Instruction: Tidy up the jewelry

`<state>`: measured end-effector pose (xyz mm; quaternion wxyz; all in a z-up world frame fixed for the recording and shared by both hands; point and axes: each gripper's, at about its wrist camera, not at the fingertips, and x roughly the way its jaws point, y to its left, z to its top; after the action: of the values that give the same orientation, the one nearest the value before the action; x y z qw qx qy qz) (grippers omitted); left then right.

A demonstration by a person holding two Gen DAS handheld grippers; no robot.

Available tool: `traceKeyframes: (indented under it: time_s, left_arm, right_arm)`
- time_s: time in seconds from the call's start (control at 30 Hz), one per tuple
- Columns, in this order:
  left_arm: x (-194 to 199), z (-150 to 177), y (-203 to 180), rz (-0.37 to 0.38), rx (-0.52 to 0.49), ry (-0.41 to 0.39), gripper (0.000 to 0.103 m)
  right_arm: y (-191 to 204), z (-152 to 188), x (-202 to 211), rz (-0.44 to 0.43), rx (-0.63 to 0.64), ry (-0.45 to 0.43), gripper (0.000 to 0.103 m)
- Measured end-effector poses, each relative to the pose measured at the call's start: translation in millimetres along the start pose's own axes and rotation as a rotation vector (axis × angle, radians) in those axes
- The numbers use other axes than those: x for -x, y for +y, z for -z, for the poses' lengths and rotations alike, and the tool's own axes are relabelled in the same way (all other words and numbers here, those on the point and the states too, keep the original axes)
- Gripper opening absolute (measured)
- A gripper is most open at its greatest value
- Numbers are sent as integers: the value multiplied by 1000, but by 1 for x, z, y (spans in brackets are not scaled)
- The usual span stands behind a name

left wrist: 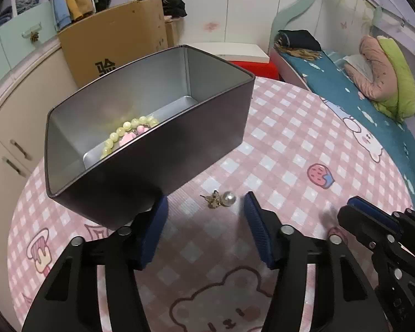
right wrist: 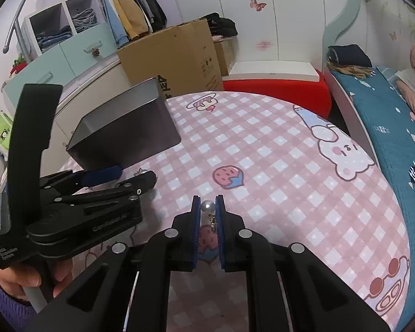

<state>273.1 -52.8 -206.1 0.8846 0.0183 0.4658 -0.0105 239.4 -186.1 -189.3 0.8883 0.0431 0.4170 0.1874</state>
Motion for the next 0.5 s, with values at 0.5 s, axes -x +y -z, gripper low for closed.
traceKeyframes:
  time_s: [0.5]
  left_arm:
    - [1, -4, -1, 23, -28, 1, 17]
  right_arm:
    - [4, 2, -4, -7, -5, 17, 11]
